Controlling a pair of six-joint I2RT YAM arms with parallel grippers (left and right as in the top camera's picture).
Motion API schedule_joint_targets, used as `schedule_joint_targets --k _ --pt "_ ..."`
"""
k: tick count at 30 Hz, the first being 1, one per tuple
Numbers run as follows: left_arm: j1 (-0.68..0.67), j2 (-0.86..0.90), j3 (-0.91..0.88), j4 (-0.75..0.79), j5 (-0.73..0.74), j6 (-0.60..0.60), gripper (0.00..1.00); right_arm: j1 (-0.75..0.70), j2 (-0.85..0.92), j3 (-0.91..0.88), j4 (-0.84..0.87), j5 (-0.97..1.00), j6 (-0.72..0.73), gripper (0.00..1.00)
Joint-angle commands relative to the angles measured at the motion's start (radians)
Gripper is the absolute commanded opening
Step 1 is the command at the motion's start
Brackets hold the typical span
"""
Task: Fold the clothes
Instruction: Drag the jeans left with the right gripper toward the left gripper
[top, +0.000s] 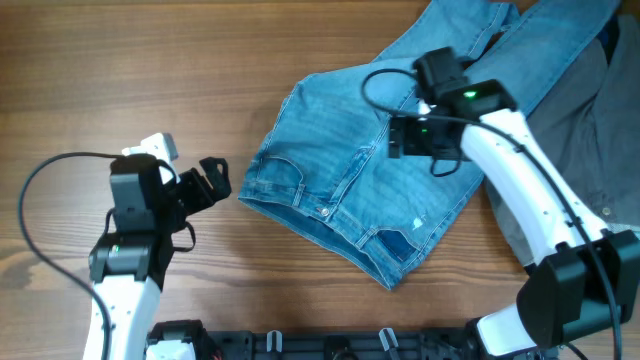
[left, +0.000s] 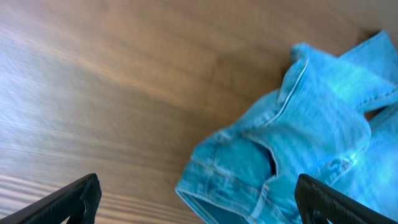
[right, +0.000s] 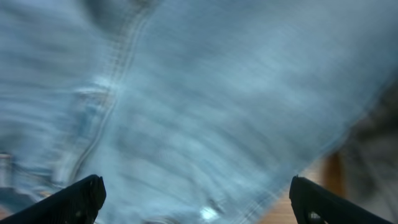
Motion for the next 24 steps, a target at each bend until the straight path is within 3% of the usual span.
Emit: schedule_joint_targets --k 1,6,12,14,16,17,20,24 --pt "0.002 0.149 0.016 0.002 0.159 -0.107 1.00 -0.067 -0.025 -0.001 -0.039 0.010 -0.006 1.00" --pt "0.001 0.406 0.016 0.008 0.302 -0.106 0.99 -0.111 -0.025 -0.001 -0.065 0.003 -0.023 1.00" --pt "-0.032 0.622 0.016 0.121 0.322 -0.105 0.89 -0.111 -0.025 -0.001 -0.065 -0.008 -0.023 1.00" --pt "-0.065 0.672 0.016 0.182 0.322 -0.105 0.68 -0.111 -0.025 -0.001 -0.068 -0.011 -0.023 1.00" --pt "-0.079 0.688 0.016 0.218 0.321 -0.105 0.20 -0.111 -0.025 -0.001 -0.075 -0.011 -0.023 1.00" --pt "-0.079 0.687 0.016 0.235 0.321 -0.105 0.04 -0.111 -0.025 -0.001 -0.077 -0.010 -0.023 1.00" --pt "-0.051 0.671 0.027 0.243 0.301 -0.105 0.04 -0.111 -0.025 -0.001 -0.077 0.000 -0.024 1.00" --pt "0.094 0.610 0.180 0.042 0.133 -0.097 0.04 -0.111 -0.025 -0.001 -0.077 0.020 -0.023 1.00"
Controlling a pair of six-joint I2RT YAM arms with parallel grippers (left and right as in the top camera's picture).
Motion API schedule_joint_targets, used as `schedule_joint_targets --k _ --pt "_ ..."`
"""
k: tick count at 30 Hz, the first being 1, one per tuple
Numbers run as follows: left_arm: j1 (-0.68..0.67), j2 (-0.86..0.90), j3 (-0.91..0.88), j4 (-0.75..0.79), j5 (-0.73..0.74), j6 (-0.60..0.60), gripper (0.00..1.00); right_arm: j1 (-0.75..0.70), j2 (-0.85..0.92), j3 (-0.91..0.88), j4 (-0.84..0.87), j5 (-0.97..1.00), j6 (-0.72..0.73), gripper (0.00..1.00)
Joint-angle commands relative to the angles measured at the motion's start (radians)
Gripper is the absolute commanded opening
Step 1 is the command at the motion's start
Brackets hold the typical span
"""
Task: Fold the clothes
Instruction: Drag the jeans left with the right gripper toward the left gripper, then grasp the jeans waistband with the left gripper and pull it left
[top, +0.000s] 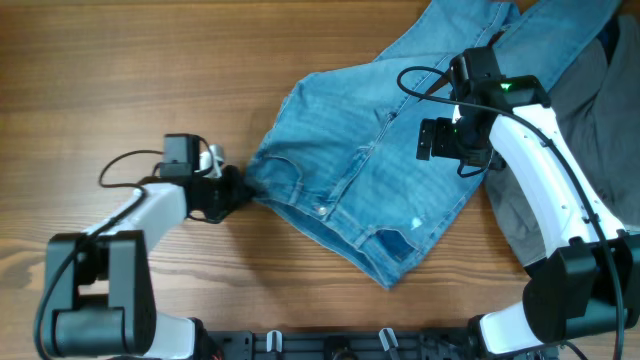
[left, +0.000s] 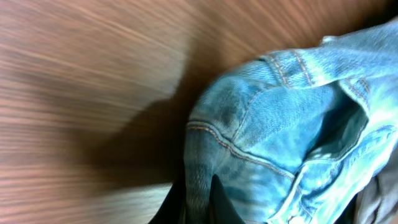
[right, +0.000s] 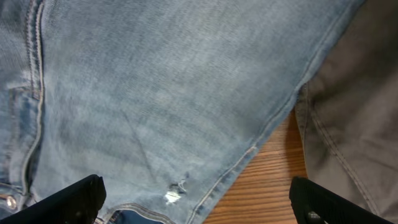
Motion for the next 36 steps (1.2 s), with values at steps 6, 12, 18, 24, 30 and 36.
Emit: schedule_joint_targets --k 6,12,18,24,30,36 --pt "0.349 -0.071 0.642 -0.327 -0.415 0.110 0.04 0.000 -0.024 -0.001 0.010 0.020 0.020 1.00" --pt "0.395 -0.061 0.773 -0.384 -0.415 0.109 1.00 0.000 -0.024 -0.001 0.018 0.016 0.020 1.00" --pt "0.339 0.026 0.772 -0.660 -0.393 0.108 1.00 0.000 -0.024 -0.001 0.039 0.016 0.020 1.00" --pt "0.241 0.171 0.758 -0.901 -0.373 0.079 1.00 0.000 -0.022 -0.001 0.162 0.016 0.051 1.00" --pt "0.245 0.236 0.642 -0.875 -0.411 -0.002 1.00 -0.001 0.013 -0.001 0.204 0.017 0.081 1.00" --pt "0.391 0.236 0.600 -0.823 -0.558 -0.163 1.00 -0.002 0.057 -0.001 0.204 0.018 0.105 1.00"
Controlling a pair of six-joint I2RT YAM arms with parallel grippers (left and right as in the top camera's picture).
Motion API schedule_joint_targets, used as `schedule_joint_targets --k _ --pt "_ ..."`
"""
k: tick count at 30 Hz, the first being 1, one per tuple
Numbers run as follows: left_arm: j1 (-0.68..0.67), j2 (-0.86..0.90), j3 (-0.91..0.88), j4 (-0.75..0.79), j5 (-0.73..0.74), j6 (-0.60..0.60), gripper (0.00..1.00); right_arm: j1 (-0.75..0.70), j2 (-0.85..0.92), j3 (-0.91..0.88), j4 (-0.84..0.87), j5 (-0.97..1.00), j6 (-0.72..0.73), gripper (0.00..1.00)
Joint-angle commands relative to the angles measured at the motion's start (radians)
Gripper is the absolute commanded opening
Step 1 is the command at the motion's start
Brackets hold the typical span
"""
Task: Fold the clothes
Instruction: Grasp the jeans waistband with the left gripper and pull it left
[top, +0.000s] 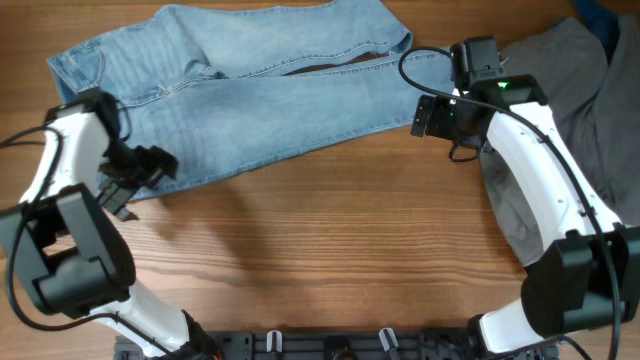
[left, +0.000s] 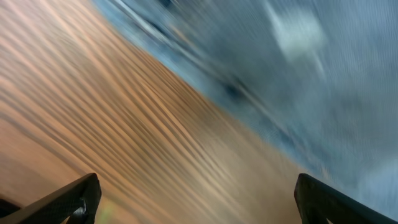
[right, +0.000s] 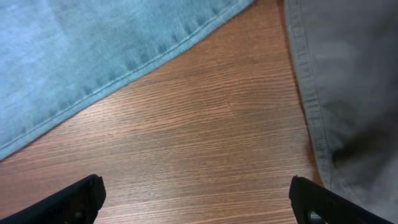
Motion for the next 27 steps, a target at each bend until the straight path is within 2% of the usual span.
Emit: schedule_joint_targets --k 1,6,10,12,16,18,22,24,27 --pt "0.129 0.000 -0.029 0.062 -0.077 -0.137 1.00 -0.002 0.043 -0.001 0.002 0.017 0.061 1.00" --pt "0.249 0.000 -0.096 0.195 -0.073 -0.177 1.00 -0.002 0.047 -0.001 0.002 0.017 0.097 1.00" --pt "0.264 0.000 -0.155 0.365 -0.072 -0.176 1.00 -0.002 0.047 -0.001 0.001 0.016 0.100 1.00" --pt "0.264 0.000 -0.163 0.430 -0.073 -0.175 0.96 -0.002 0.047 -0.001 -0.005 0.016 0.099 1.00" --pt "0.264 0.001 -0.167 0.489 -0.074 -0.176 0.66 -0.002 0.047 -0.001 -0.018 0.017 0.099 1.00" --pt "0.264 0.002 -0.167 0.494 -0.074 -0.176 0.43 -0.002 0.047 -0.001 -0.017 0.017 0.100 1.00" --pt "0.264 0.002 -0.167 0.486 -0.085 -0.176 0.11 -0.002 0.047 -0.001 -0.016 0.017 0.100 1.00" --pt "0.264 0.002 -0.167 0.472 -0.090 -0.174 0.04 -0.002 0.047 -0.001 -0.008 0.017 0.100 1.00" --pt "0.277 0.001 -0.167 0.443 -0.162 -0.109 0.04 -0.003 0.049 -0.001 0.034 0.017 0.100 1.00"
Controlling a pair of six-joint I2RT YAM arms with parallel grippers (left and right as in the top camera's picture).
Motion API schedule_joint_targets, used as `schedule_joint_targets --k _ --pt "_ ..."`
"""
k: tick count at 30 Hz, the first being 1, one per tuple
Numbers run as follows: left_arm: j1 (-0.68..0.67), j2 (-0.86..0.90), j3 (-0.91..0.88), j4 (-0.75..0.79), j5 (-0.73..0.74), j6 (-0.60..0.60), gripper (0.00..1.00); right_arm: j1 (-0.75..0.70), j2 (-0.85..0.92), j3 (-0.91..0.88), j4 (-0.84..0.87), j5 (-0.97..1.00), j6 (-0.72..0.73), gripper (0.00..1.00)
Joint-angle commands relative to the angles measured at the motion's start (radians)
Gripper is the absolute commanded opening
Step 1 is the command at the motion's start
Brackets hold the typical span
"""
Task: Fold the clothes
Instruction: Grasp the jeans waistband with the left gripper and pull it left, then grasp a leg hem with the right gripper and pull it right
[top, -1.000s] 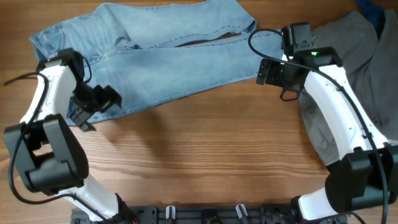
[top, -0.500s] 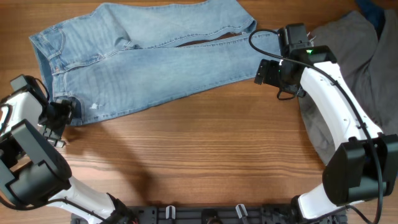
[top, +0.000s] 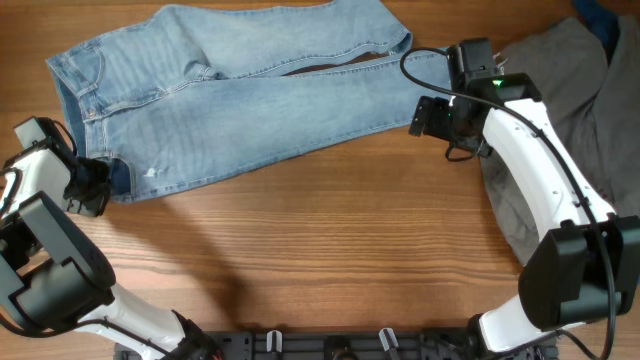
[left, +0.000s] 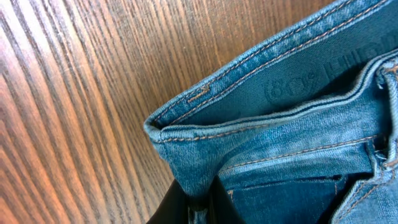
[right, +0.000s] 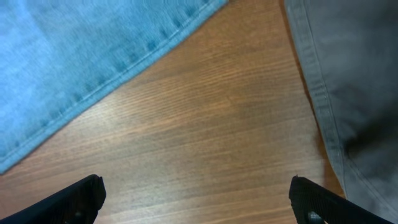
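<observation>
Light blue jeans (top: 240, 90) lie stretched across the back of the table, waist at the left, leg ends at the upper middle. My left gripper (top: 92, 186) is shut on the waistband corner (left: 186, 143) at the jeans' front left. The pinched denim fold runs down between its fingers (left: 177, 208). My right gripper (top: 432, 118) hangs open just right of the leg hems, over bare wood (right: 205, 137), with the blue hem (right: 93, 56) at its upper left. Nothing is between its fingertips (right: 81, 199).
A grey garment (top: 570, 130) lies heaped at the right edge, under and beside the right arm; its seam (right: 317, 93) shows in the right wrist view. A scrap of dark blue cloth (top: 600, 25) peeks out at the top right corner.
My left gripper was open beside the jeans' lower edge; it now sits further left and lower, shut on the waistband corner. The jeans and my right gripper have barely shifted.
The jeans lay crumpled at the table's middle right, both grippers open, the right one over them. Then my left gripper was shut on the waistband. Later the jeans lay stretched out across the back left with both grippers open. Now the left holds the waistband corner again.
</observation>
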Motion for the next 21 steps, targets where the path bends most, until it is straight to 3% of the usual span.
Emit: schedule_joint_targets --k 1,5,9,13,21 --pt "0.025 0.001 -0.013 -0.040 -0.123 0.052 0.04 -0.005 0.017 -0.001 0.040 0.016 0.021 1.00" --pt "0.124 0.001 -0.013 -0.098 -0.155 -0.028 0.04 -0.010 0.064 -0.001 0.069 0.017 0.022 1.00" --pt "0.203 0.001 -0.013 -0.112 -0.151 -0.031 0.04 -0.024 0.160 -0.001 0.116 0.016 0.069 1.00" --pt "0.231 0.001 -0.013 -0.114 -0.144 -0.031 0.04 -0.063 0.257 -0.001 0.166 -0.008 0.150 1.00" --pt "0.230 0.001 -0.013 -0.110 -0.144 -0.031 0.04 -0.127 0.340 -0.001 0.337 -0.002 0.150 0.99"
